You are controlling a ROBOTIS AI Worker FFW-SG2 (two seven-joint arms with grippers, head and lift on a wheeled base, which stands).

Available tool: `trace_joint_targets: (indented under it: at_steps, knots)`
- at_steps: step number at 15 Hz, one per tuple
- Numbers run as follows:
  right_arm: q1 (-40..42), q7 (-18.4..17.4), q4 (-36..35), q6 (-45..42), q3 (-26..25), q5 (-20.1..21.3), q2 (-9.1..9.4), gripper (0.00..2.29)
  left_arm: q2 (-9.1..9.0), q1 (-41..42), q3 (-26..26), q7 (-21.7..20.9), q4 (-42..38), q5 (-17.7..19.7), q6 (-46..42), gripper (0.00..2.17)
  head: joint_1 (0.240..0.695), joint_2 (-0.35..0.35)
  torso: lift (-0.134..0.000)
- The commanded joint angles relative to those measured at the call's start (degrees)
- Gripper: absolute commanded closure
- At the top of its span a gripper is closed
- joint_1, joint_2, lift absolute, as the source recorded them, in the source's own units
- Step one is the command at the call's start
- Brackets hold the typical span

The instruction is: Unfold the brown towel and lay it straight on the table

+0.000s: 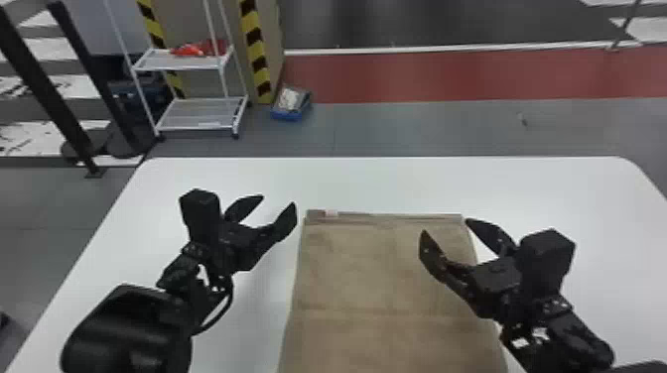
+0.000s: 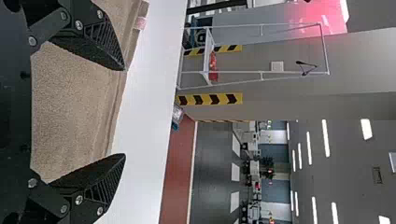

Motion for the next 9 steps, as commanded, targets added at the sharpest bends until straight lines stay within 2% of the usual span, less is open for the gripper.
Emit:
trace_joint_targets:
  at_steps: [1,6,9]
  knots:
    - [1.9,0.0,0.5,-2.3,0.0,-0.1,0.0,0.26,-0.33,-4.1,-2.3,0.0,5.0,0.0,0.0,0.41,0.695,0.085,-0.125]
    - [4.9,0.0,0.0,-4.6,-1.3,-0.6,-0.27,0.26,-0.86,-5.0,-2.8,-0.9,7.1,0.2,0.0,0.41,0.695,0.068,-0.125]
    - [6.0,0.0,-0.4,-6.2,-1.6,-0.7,-0.27,0.26,-0.86,-4.0,-2.8,-2.9,7.0,0.0,0.4,0.41,0.695,0.052,-0.125]
